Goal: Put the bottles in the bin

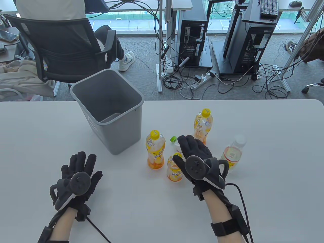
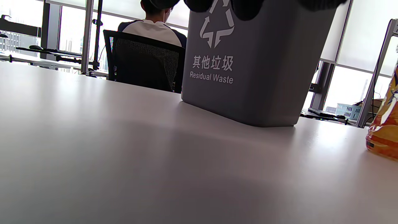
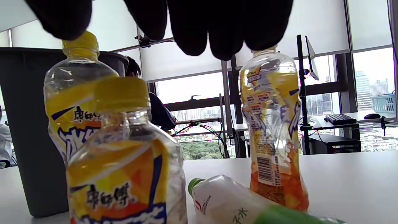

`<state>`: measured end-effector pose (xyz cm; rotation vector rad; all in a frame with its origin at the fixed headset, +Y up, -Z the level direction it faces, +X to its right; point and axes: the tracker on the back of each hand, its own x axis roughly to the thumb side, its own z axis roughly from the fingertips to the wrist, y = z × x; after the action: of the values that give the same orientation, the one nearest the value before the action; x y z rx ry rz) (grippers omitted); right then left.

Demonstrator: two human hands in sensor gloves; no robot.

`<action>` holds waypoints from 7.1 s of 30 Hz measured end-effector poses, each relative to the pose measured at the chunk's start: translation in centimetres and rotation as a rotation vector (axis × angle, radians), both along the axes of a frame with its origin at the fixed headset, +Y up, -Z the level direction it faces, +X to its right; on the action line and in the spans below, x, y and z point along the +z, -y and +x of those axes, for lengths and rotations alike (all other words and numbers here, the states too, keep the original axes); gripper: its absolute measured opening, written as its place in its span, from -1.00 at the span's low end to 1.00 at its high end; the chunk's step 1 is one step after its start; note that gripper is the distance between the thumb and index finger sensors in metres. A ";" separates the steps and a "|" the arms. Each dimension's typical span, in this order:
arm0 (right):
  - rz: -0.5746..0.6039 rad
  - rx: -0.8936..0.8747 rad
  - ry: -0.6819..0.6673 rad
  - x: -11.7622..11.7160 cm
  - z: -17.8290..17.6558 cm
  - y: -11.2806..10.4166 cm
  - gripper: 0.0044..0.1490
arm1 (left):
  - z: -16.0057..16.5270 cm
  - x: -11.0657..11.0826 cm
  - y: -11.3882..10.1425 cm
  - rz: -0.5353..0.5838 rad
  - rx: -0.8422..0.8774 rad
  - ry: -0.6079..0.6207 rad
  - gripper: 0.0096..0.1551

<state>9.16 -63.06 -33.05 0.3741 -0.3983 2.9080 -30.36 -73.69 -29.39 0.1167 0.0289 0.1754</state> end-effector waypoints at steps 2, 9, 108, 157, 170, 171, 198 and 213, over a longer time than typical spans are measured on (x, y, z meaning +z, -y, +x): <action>0.000 0.006 -0.004 -0.6 -0.9 -1.1 -0.06 | 0.0 0.0 0.0 -0.003 0.001 0.000 -0.12; -0.042 0.068 -0.028 -3.2 -5.9 -4.9 -0.06 | -0.1 0.0 0.0 -0.008 0.016 -0.004 -0.12; -0.073 0.204 -0.091 -2.3 -2.6 -1.8 -0.22 | -1.4 -0.4 0.0 -0.136 0.040 -0.069 -0.01; 0.132 -0.402 0.083 -6.7 -13.3 -9.0 -0.18 | -1.9 -0.7 0.6 -0.145 0.059 -0.073 -0.01; 0.119 -0.197 0.219 -3.7 -1.3 -1.5 -0.20 | -2.0 -0.7 0.6 -0.152 0.060 -0.083 -0.02; 0.107 -0.163 0.233 -3.4 -0.5 -0.3 -0.20 | -2.0 -0.7 0.6 -0.154 0.058 -0.083 -0.01; -0.259 0.160 0.358 -1.7 2.9 12.8 0.17 | -1.8 -0.8 0.8 -0.164 0.041 -0.072 -0.02; -0.019 -0.099 0.253 -2.4 -0.9 3.9 0.12 | -2.1 -0.8 0.8 -0.161 0.058 -0.078 -0.03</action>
<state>8.30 -66.93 -35.48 -0.0187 -0.4125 2.8652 -32.43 -74.52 -30.18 -0.0384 0.1245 0.2260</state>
